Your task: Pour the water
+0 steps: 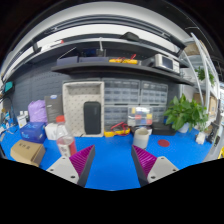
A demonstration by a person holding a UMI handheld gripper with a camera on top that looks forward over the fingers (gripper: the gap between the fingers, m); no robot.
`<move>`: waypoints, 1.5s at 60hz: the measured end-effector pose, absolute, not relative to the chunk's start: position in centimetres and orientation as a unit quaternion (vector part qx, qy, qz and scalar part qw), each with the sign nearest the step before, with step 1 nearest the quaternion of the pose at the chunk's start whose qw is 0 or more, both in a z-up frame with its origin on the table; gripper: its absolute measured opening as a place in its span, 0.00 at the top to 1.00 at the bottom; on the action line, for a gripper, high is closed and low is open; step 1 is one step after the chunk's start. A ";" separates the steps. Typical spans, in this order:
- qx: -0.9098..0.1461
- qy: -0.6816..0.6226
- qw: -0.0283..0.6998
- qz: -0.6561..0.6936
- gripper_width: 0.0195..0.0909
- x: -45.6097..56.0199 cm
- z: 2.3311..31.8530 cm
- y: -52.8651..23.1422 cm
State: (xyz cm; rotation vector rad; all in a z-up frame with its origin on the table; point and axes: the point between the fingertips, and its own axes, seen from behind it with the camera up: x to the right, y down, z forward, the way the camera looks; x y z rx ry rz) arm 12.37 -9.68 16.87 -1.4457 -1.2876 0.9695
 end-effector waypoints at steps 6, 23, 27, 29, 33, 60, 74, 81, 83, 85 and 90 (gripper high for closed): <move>-0.585 -0.550 0.442 0.400 0.25 13.7 14.3 -13.8; -0.561 -0.591 0.391 0.428 0.24 12.3 9.6 -23.6; -0.562 -0.588 0.392 0.430 0.24 10.8 9.4 -24.0; -0.564 -0.585 0.394 0.431 0.24 10.1 9.3 -24.1; -0.565 -0.580 0.395 0.434 0.24 8.5 9.0 -24.4; -0.531 -0.569 0.419 0.468 0.38 0.5 8.7 -26.0; -0.503 -0.572 0.429 0.486 0.71 0.2 8.8 -26.1; -0.497 -0.570 0.428 0.495 0.71 0.1 8.9 -26.2; -0.500 -0.570 0.423 0.496 0.71 0.1 8.8 -26.2; -0.503 -0.569 0.418 0.498 0.71 0.1 8.8 -26.3; -0.520 -0.565 0.395 0.505 0.71 0.0 8.9 -25.7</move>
